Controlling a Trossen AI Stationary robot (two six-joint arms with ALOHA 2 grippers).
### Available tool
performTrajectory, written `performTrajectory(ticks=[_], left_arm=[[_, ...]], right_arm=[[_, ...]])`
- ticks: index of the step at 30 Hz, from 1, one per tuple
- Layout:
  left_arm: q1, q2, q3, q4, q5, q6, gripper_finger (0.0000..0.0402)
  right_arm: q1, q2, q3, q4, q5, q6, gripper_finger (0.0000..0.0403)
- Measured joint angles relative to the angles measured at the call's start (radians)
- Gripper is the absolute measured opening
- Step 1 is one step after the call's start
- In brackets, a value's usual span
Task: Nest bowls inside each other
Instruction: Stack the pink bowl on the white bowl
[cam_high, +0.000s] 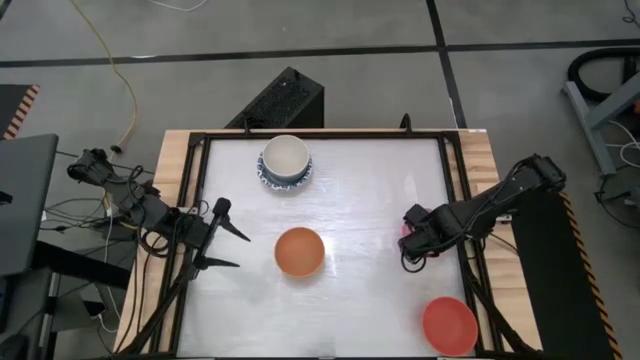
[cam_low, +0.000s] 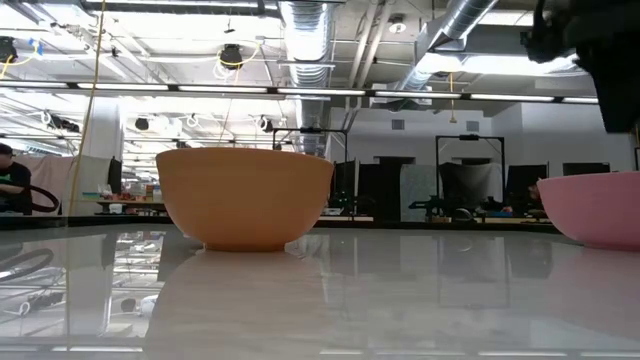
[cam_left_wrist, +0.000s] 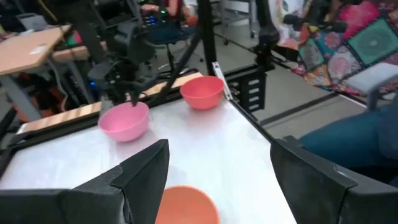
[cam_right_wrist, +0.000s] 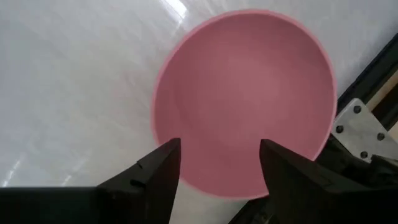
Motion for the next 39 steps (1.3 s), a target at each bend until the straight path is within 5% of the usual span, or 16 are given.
performTrajectory(ticks=[22, 39], left_arm=[[0.0, -0.002, 0.0, -0.002, 0.004, -0.007, 0.027], [0.018, -0.002, 0.0, -0.003, -0.018, -0.05, 0.027]], right_arm=[[-0.098, 0.0, -0.22, 0.343, 0.007, -0.132, 0.024], [-0.133, -0.103, -0.142, 0.262, 0.024, -0.154, 0.024]])
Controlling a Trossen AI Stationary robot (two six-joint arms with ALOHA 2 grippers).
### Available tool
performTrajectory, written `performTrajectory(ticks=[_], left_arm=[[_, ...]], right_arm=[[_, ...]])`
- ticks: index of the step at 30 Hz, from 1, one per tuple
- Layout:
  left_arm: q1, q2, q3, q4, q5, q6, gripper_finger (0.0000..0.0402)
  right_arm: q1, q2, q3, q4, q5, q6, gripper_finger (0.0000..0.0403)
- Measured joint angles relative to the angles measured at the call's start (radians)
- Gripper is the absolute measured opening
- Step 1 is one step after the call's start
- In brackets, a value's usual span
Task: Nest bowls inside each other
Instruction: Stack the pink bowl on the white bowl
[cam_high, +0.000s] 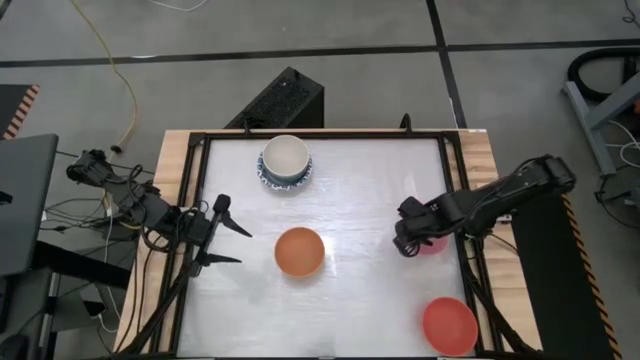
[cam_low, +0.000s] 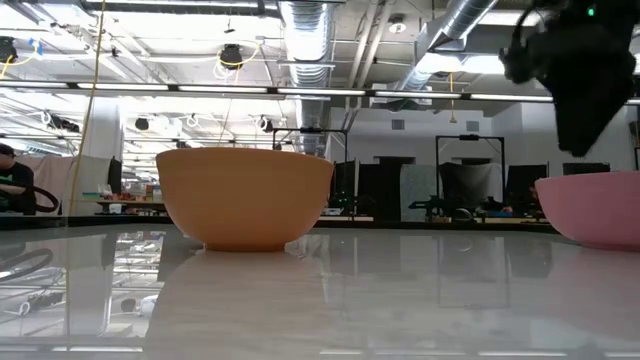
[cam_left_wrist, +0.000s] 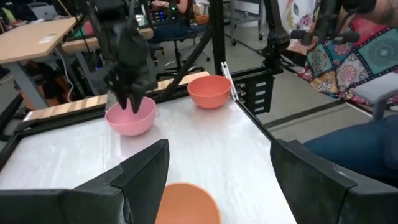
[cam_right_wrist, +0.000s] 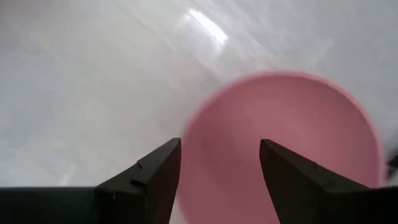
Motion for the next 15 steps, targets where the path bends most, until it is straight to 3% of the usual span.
performTrajectory(ticks=[5, 15], left_arm=[[0.001, 0.009, 0.0, -0.002, 0.004, -0.009, 0.027], [0.001, 0.076, -0.001, -0.01, 0.004, -0.042, 0.027]], right_arm=[[0.037, -0.025, 0.002, 0.114, 0.005, 0.025, 0.024], [0.054, 0.155, 0.002, 0.05, 0.056, 0.023, 0.024]])
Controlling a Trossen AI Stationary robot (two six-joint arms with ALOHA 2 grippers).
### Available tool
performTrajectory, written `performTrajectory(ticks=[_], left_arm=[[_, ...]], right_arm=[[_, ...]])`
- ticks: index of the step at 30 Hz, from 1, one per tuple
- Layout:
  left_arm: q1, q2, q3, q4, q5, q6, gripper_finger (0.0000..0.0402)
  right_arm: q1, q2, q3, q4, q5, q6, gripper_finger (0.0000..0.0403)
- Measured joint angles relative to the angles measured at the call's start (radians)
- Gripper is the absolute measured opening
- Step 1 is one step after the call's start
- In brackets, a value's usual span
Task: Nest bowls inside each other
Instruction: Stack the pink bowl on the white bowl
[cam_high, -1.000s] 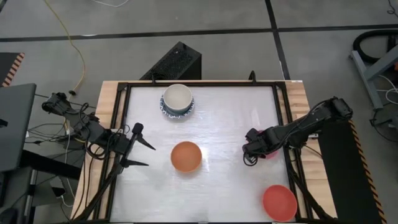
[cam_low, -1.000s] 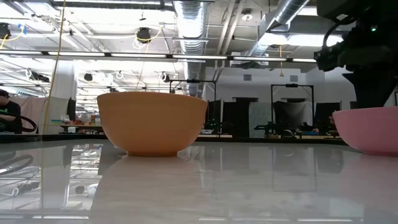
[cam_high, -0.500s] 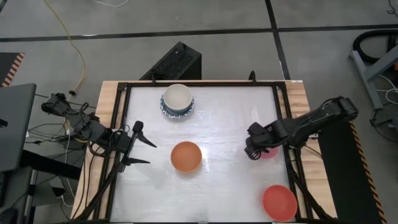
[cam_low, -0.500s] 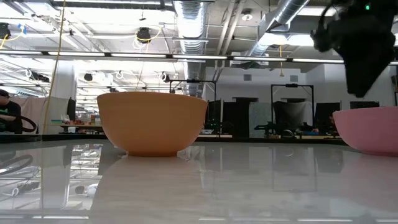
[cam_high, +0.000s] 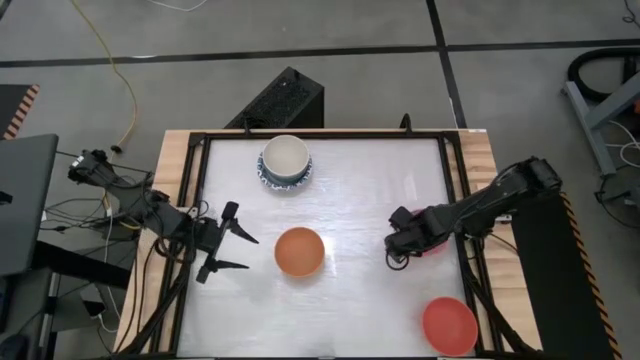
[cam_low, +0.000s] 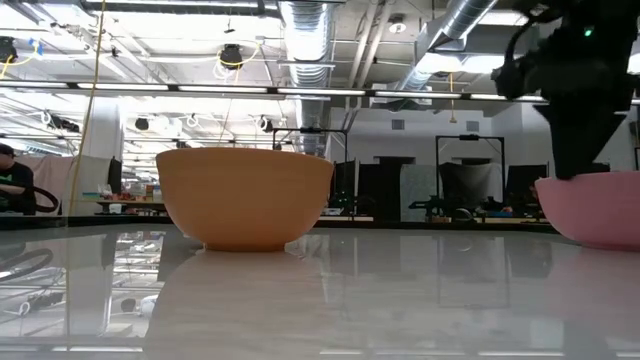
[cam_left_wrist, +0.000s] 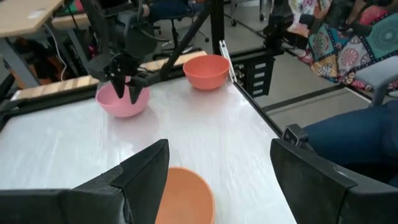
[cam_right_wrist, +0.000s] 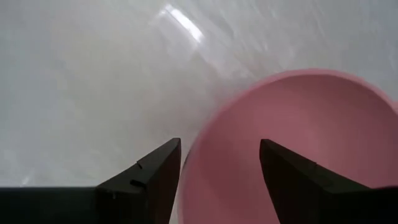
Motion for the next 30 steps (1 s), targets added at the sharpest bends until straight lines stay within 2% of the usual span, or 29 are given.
performTrajectory(ticks=[8, 13, 17, 24, 30], left_arm=[[0.0, 0.024, 0.0, 0.013, -0.002, -0.001, 0.027], [0.0, 0.024, 0.0, 0.014, -0.011, 0.007, 0.027], [0.002, 0.015, 0.0, 0.046, -0.031, 0.008, 0.027], [0.025, -0.031, 0.0, 0.036, -0.032, 0.008, 0.027], [0.077, -0.09, 0.0, 0.006, -0.031, 0.028, 0.027]], right_arm=[[-0.013, 0.096, 0.0, 0.003, -0.013, -0.001, 0.0237], [-0.035, 0.148, 0.0, 0.003, -0.025, -0.001, 0.0209], [-0.056, 0.18, 0.0, 0.005, -0.027, -0.023, 0.0163], [-0.092, 0.188, -0.001, 0.025, -0.002, -0.068, 0.0023], [-0.122, 0.186, 0.0, 0.107, 0.056, -0.133, 0.0014]])
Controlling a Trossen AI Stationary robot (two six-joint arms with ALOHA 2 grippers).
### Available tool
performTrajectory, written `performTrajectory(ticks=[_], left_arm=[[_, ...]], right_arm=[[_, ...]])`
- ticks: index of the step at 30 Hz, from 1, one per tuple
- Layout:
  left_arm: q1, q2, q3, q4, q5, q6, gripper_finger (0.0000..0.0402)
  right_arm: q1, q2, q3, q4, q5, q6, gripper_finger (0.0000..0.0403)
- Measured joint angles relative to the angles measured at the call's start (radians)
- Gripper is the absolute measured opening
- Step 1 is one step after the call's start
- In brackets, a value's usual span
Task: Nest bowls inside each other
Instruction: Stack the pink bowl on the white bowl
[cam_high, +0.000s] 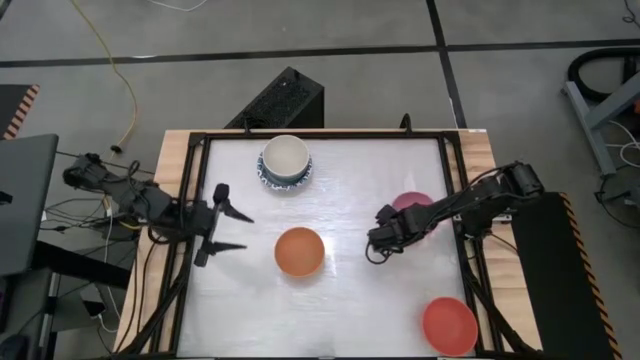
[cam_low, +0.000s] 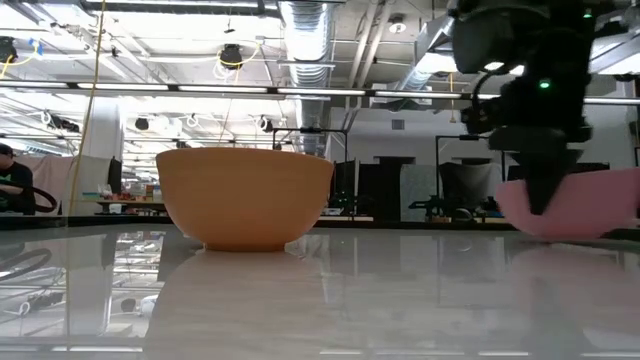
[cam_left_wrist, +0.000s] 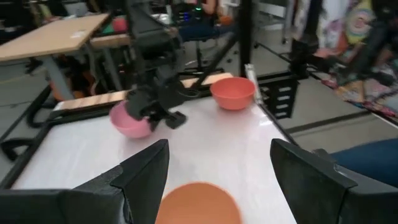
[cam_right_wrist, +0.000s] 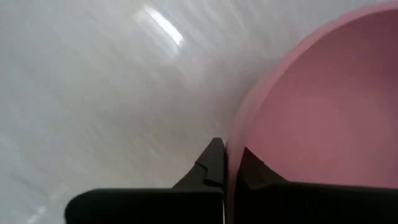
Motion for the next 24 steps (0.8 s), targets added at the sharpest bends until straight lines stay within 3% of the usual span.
performTrajectory(ticks=[7, 19, 24], left_arm=[[0.109, -0.066, 0.0, -0.112, -0.001, -0.077, 0.027], [0.167, -0.071, 0.0, -0.193, 0.001, -0.09, 0.027], [0.184, -0.072, 0.0, -0.228, 0.002, -0.089, 0.027]], right_arm=[[-0.109, 0.0, 0.0, 0.274, 0.106, -0.206, 0.0007], [-0.375, 0.0, 0.001, 0.849, 0.083, -0.563, 0.0006], [-0.447, 0.03, 0.079, 0.911, 0.075, -0.698, 0.0006]])
